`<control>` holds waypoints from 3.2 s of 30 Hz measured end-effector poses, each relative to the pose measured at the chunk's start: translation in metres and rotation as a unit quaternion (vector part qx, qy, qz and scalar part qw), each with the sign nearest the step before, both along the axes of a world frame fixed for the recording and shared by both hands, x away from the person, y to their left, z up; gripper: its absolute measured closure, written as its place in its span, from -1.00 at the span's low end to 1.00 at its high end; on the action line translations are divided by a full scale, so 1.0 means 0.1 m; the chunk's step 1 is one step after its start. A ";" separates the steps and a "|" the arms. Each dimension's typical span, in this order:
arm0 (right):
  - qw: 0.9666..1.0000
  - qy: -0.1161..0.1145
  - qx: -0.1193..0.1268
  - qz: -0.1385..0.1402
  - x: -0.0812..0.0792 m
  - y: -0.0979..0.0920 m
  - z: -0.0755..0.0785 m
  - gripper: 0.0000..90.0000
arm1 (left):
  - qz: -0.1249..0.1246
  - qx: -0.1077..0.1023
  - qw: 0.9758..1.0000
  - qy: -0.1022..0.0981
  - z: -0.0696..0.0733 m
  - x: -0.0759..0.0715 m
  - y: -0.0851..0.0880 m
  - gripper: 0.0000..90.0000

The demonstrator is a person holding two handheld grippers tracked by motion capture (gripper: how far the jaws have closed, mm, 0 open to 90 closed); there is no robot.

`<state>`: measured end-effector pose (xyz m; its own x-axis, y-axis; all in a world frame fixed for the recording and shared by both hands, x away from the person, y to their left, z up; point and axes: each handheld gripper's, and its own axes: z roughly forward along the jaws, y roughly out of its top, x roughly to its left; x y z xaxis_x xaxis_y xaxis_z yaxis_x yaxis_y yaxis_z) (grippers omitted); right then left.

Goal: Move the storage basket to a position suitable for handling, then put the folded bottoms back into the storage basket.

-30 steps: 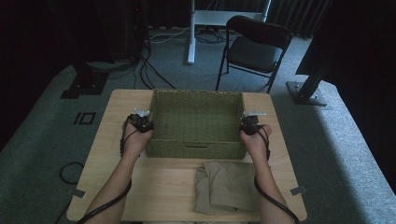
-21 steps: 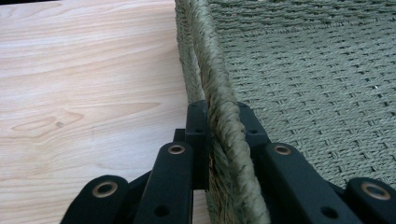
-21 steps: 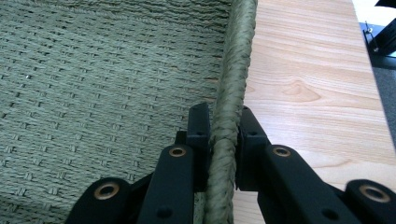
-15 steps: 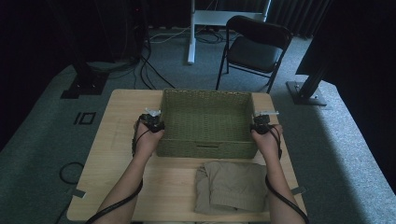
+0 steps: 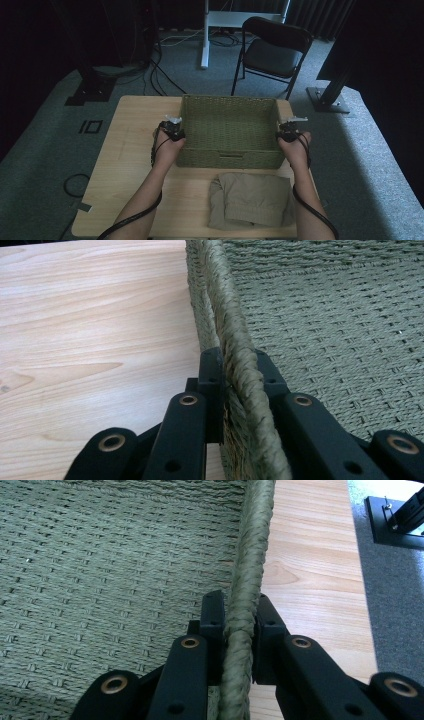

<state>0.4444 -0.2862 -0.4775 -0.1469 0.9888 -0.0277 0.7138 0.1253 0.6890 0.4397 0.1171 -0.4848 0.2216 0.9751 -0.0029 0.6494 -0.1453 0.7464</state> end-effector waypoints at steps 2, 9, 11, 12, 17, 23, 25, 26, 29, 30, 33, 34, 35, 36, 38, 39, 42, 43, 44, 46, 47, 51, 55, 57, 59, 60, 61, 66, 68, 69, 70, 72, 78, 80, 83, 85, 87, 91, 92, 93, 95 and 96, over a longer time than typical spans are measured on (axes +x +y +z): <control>1.000 -0.001 0.001 -0.001 0.00 -0.07 0.00 0.77 | -0.003 0.001 1.000 0.001 0.00 0.01 -0.07 0.78; 1.000 -0.002 0.005 -0.003 -0.01 -0.19 0.00 0.76 | -0.007 0.000 1.000 0.000 0.00 0.04 -0.19 0.78; 1.000 -0.001 0.006 -0.004 -0.02 -0.22 0.00 0.76 | -0.009 0.001 1.000 0.001 0.00 0.05 -0.22 0.78; 1.000 -0.001 0.004 -0.005 -0.02 -0.23 0.00 0.76 | -0.010 0.001 1.000 0.000 0.00 0.05 -0.23 0.78; 1.000 0.003 0.002 -0.008 -0.01 -0.30 0.00 0.76 | -0.011 0.000 1.000 0.003 0.00 0.06 -0.31 0.78; 1.000 0.002 0.007 -0.012 -0.02 -0.36 0.00 0.76 | -0.012 0.003 1.000 0.004 0.00 0.06 -0.36 0.78; 1.000 0.003 0.006 -0.013 -0.02 -0.36 0.00 0.76 | -0.017 0.008 1.000 0.003 0.00 0.06 -0.36 0.78; 1.000 0.003 0.003 -0.013 -0.02 -0.36 0.00 0.77 | -0.019 0.008 1.000 0.003 0.00 0.06 -0.36 0.77; 1.000 0.003 -0.002 -0.012 -0.02 -0.35 0.00 0.76 | -0.023 0.014 1.000 0.004 0.00 0.06 -0.37 0.75; 1.000 0.002 0.003 -0.013 -0.02 -0.35 0.01 0.72 | -0.028 0.019 0.999 0.005 0.00 0.07 -0.37 0.70; 1.000 -0.005 0.013 -0.009 -0.02 -0.35 0.02 0.56 | -0.041 0.016 0.999 0.007 0.01 0.07 -0.38 0.54; 1.000 -0.006 0.014 -0.008 -0.02 -0.35 0.03 0.50 | -0.044 0.009 0.999 0.005 0.01 0.07 -0.38 0.45; 1.000 -0.011 0.021 -0.009 -0.02 -0.35 0.04 0.41 | -0.049 0.012 0.999 0.002 0.03 0.08 -0.37 0.36; 0.999 -0.019 0.027 -0.013 -0.02 -0.36 0.05 0.34 | -0.049 0.012 0.999 0.002 0.03 0.08 -0.37 0.27; 0.998 -0.032 0.044 -0.016 -0.02 -0.37 0.07 0.13 | -0.063 0.011 0.998 0.000 0.06 0.08 -0.36 0.08; 0.998 -0.040 0.044 -0.016 -0.03 -0.37 0.08 0.02 | -0.075 0.003 0.997 -0.004 0.09 0.09 -0.35 0.01; 0.998 -0.049 0.047 -0.009 -0.03 -0.37 0.10 -0.20 | -0.083 0.003 0.997 -0.004 0.12 0.10 -0.33 -0.17; 0.997 -0.058 0.056 -0.001 -0.03 -0.37 0.14 -0.30 | -0.091 0.008 0.996 -0.020 0.16 0.11 -0.32 -0.23; 0.997 -0.058 0.056 -0.001 -0.03 -0.37 0.14 -0.30 | -0.091 0.008 0.996 -0.020 0.16 0.11 -0.32 -0.27; 0.995 -0.071 0.065 0.014 -0.04 -0.35 0.19 -0.49 | -0.104 0.011 0.994 -0.029 0.22 0.11 -0.30 -0.35; 0.995 -0.071 0.065 0.014 -0.04 -0.35 0.19 -0.49 | -0.104 0.011 0.994 -0.029 0.22 0.11 -0.30 -0.36; 0.993 -0.087 0.070 0.037 -0.05 -0.27 0.26 -0.61 | -0.120 -0.002 0.992 -0.033 0.29 0.10 -0.25 -0.39; 0.991 -0.099 0.080 0.044 -0.06 -0.22 0.33 -0.63 | -0.123 -0.021 0.991 -0.041 0.35 0.08 -0.18 -0.39; 0.990 -0.107 0.076 0.046 -0.07 -0.20 0.37 -0.63 | -0.122 -0.029 0.991 -0.044 0.40 0.06 -0.14 -0.40; 0.989 -0.110 0.082 0.054 -0.09 -0.17 0.40 -0.66 | -0.133 -0.033 0.989 -0.048 0.45 0.04 -0.11 -0.40; 0.988 -0.112 0.086 0.059 -0.10 -0.15 0.42 -0.67 | -0.132 -0.038 0.989 -0.048 0.47 0.03 -0.11 -0.40; 0.987 -0.113 0.090 0.063 -0.12 -0.13 0.43 -0.67 | -0.134 -0.046 0.989 -0.047 0.49 0.02 -0.10 -0.40; 0.985 -0.117 0.095 0.079 -0.20 -0.05 0.49 -0.68 | -0.143 -0.050 0.987 -0.060 0.55 -0.05 -0.08 -0.44; 0.984 -0.120 0.092 0.089 -0.25 -0.01 0.51 -0.69 | -0.146 -0.059 0.985 -0.067 0.59 -0.10 -0.04 -0.44; 0.984 -0.121 0.095 0.092 -0.28 0.00 0.52 -0.69 | -0.147 -0.059 0.985 -0.069 0.61 -0.11 -0.03 -0.44; 0.983 -0.121 0.097 0.096 -0.30 0.02 0.52 -0.69 | -0.147 -0.059 0.985 -0.070 0.62 -0.12 -0.02 -0.44; 0.983 -0.122 0.097 0.099 -0.32 0.03 0.51 -0.69 | -0.147 -0.059 0.985 -0.070 0.62 -0.12 -0.02 -0.44; 0.981 -0.120 0.096 0.116 -0.46 0.07 0.48 -0.69 | -0.158 -0.052 0.983 -0.081 0.73 -0.22 0.04 -0.44; 0.981 -0.125 0.096 0.115 -0.50 0.07 0.48 -0.69 | -0.168 -0.048 0.981 -0.081 0.75 -0.26 0.04 -0.44; 0.980 -0.127 0.100 0.119 -0.57 0.07 0.48 -0.69 | -0.182 -0.046 0.979 -0.082 0.74 -0.34 0.01 -0.44; 0.980 -0.127 0.098 0.121 -0.59 0.07 0.49 -0.69 | -0.190 -0.046 0.977 -0.086 0.73 -0.40 -0.01 -0.44; 0.978 -0.132 0.092 0.131 -0.69 0.08 0.52 -0.69 | -0.195 -0.048 0.976 -0.087 0.73 -0.44 -0.03 -0.44; 0.977 -0.136 0.091 0.138 -0.79 0.08 0.54 -0.69 | -0.214 -0.051 0.971 -0.094 0.75 -0.59 -0.10 -0.44; 0.977 -0.136 0.091 0.138 -0.79 0.08 0.54 -0.69 | -0.214 -0.051 0.971 -0.094 0.75 -0.59 -0.10 -0.44; 0.977 -0.136 0.091 0.140 -0.83 0.08 0.54 -0.69 | -0.217 -0.052 0.970 -0.095 0.75 -0.62 -0.12 -0.44; 0.976 -0.135 0.091 0.142 -0.85 0.08 0.53 -0.69 | -0.222 -0.053 0.969 -0.095 0.74 -0.68 -0.15 -0.44; 0.976 -0.133 0.092 0.143 -0.88 0.08 0.52 -0.69 | -0.222 -0.053 0.969 -0.095 0.74 -0.68 -0.15 -0.44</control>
<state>0.3567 -0.2781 -0.4257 -0.4292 0.9004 0.0719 0.4600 0.1494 0.8752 0.3715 0.1020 -0.4105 0.6262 0.7795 -0.0151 0.3893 -0.2959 0.8723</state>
